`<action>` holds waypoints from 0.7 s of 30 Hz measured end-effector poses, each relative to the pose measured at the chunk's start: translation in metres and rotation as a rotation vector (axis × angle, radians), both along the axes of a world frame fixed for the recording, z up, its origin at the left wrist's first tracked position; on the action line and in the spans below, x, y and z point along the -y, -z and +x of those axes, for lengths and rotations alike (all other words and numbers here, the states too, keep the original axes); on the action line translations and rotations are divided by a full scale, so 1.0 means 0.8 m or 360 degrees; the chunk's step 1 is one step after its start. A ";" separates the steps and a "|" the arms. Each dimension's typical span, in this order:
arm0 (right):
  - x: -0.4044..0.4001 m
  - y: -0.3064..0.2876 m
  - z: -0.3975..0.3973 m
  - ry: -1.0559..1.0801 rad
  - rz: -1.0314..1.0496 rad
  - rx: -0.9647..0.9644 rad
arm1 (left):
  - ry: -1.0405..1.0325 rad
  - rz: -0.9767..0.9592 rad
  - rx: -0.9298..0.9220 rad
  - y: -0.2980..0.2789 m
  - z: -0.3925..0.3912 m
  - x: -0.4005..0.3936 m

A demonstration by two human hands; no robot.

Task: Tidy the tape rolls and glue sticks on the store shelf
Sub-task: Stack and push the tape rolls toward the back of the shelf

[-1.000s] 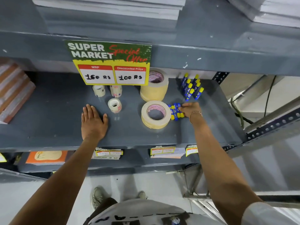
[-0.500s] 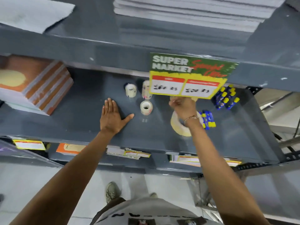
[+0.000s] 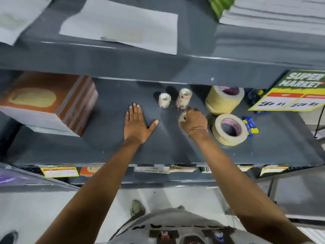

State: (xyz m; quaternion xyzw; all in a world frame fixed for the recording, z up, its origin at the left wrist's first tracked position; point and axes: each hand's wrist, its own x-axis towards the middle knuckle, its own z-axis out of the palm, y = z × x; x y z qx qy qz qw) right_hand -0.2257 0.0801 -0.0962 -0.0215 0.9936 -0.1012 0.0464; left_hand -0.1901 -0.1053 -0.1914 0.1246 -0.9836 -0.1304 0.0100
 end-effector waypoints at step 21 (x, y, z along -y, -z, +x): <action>0.022 -0.010 -0.021 -0.0095 0.0270 0.0250 | 0.0036 0.0008 -0.0060 -0.004 0.001 0.002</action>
